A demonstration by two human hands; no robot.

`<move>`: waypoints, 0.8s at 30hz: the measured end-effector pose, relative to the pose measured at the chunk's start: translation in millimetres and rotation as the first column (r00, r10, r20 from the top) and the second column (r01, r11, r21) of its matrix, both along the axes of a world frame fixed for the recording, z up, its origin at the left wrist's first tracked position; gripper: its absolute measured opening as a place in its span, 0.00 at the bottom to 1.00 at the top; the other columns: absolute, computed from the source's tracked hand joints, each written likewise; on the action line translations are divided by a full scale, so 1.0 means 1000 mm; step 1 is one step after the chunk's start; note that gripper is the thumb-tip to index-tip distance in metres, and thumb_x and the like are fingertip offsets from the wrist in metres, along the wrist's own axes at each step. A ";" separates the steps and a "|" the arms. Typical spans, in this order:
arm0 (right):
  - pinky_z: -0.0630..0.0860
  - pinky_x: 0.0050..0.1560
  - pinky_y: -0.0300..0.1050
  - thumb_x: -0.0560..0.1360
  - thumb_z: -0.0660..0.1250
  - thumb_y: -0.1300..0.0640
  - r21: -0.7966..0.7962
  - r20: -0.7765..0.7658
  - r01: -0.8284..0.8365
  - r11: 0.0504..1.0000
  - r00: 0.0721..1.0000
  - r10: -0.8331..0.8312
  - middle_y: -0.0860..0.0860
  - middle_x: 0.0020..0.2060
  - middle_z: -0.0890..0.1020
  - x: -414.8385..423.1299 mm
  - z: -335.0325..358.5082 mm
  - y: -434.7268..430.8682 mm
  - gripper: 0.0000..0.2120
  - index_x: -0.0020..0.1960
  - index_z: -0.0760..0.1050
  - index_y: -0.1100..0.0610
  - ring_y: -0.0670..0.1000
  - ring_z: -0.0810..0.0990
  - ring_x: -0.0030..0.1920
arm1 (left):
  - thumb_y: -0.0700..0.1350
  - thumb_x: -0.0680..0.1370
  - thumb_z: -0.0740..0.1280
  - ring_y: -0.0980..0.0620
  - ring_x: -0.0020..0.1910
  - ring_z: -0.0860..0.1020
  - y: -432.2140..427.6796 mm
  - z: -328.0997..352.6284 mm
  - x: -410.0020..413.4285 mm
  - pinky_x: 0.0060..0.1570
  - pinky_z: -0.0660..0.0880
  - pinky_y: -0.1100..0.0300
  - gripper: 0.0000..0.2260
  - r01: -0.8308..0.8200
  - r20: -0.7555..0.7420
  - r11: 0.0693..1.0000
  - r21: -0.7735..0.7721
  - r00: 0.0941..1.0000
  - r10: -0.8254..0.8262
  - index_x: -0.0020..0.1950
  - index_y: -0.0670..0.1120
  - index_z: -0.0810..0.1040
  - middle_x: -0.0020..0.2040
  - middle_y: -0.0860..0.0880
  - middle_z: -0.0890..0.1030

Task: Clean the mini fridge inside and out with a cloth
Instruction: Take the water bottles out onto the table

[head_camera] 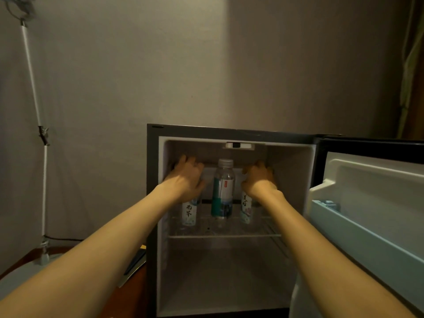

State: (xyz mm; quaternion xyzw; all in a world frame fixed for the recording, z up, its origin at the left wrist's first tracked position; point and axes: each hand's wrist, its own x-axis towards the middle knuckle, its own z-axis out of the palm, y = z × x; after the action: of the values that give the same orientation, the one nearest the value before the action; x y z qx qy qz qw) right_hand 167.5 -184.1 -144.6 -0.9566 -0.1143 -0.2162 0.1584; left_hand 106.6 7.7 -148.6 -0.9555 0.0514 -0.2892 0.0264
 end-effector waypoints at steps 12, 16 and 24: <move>0.73 0.57 0.52 0.77 0.65 0.60 0.069 0.137 -0.018 0.997 0.991 0.009 0.59 0.61 0.70 -0.050 -0.002 -0.002 0.12 0.59 0.74 0.62 0.59 0.70 0.60 | 0.43 0.78 0.62 0.52 0.44 0.68 -0.004 -0.010 -0.046 0.41 0.66 0.61 0.04 0.254 0.106 0.966 0.043 0.961 -0.257 0.50 0.43 0.72 0.47 0.49 0.68; 0.72 0.60 0.54 0.76 0.66 0.60 0.034 0.124 -0.044 0.998 0.991 0.039 0.60 0.63 0.67 -0.069 -0.002 0.001 0.11 0.58 0.73 0.60 0.61 0.66 0.63 | 0.40 0.78 0.61 0.53 0.42 0.66 -0.005 -0.012 -0.059 0.38 0.62 0.64 0.03 0.292 0.073 0.951 0.099 0.951 -0.300 0.44 0.45 0.69 0.45 0.50 0.68; 0.73 0.54 0.49 0.73 0.69 0.62 -0.005 0.145 -0.106 0.994 0.984 0.105 0.58 0.58 0.68 -0.105 -0.014 0.003 0.06 0.48 0.74 0.59 0.59 0.67 0.60 | 0.39 0.79 0.60 0.51 0.43 0.66 -0.001 -0.028 -0.087 0.41 0.62 0.61 0.04 0.324 0.112 0.929 0.179 0.931 -0.346 0.48 0.41 0.74 0.46 0.48 0.69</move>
State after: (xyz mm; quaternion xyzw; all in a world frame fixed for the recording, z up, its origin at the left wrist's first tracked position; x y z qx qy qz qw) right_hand 62.8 -181.0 -158.6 -0.9307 -0.1757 -0.2766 0.1624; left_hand 19.2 6.9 -176.4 -0.9046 0.2347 -0.3515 0.0555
